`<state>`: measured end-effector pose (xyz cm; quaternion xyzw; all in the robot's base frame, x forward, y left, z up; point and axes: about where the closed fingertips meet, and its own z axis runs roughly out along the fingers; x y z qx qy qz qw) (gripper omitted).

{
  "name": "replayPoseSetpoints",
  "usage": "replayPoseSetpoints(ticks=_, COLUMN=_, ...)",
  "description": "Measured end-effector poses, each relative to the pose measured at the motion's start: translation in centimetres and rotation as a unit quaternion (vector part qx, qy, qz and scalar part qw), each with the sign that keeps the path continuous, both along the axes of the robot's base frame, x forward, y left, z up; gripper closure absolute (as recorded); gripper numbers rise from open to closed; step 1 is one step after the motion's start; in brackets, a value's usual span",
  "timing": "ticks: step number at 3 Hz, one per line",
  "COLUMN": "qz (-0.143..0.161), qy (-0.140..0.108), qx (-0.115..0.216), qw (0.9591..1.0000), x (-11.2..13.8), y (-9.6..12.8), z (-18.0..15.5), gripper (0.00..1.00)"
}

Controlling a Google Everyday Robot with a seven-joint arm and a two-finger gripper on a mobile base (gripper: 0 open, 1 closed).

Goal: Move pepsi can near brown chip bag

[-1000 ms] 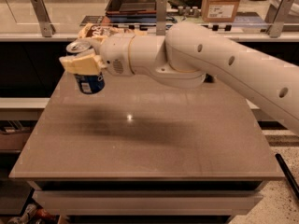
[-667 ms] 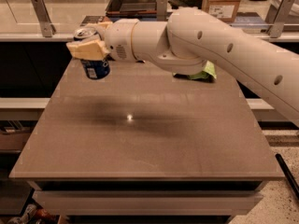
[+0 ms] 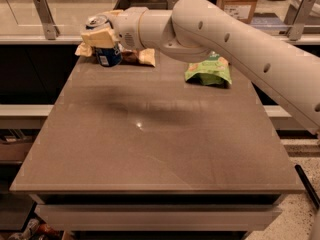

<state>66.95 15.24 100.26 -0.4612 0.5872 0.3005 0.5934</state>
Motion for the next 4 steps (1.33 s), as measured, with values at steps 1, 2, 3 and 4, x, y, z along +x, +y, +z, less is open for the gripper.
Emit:
replayPoseSetpoints(ticks=1, qz=0.002, qy=-0.016, qx=0.012, qw=0.9998, x=3.1, y=0.2, z=-0.5, gripper=1.0)
replayPoseSetpoints(ticks=2, qz=0.007, qy=-0.016, qx=0.022, qw=0.9996, x=5.6, y=0.8, z=-2.0, gripper=1.0)
replayPoseSetpoints(ticks=3, qz=0.002, qy=0.001, qx=0.024, qw=0.9997, x=7.3, y=1.1, z=-4.4, gripper=1.0)
replayPoseSetpoints(ticks=4, qz=0.003, qy=0.029, qx=0.026, qw=0.9992, x=8.0, y=1.6, z=-7.1, gripper=1.0)
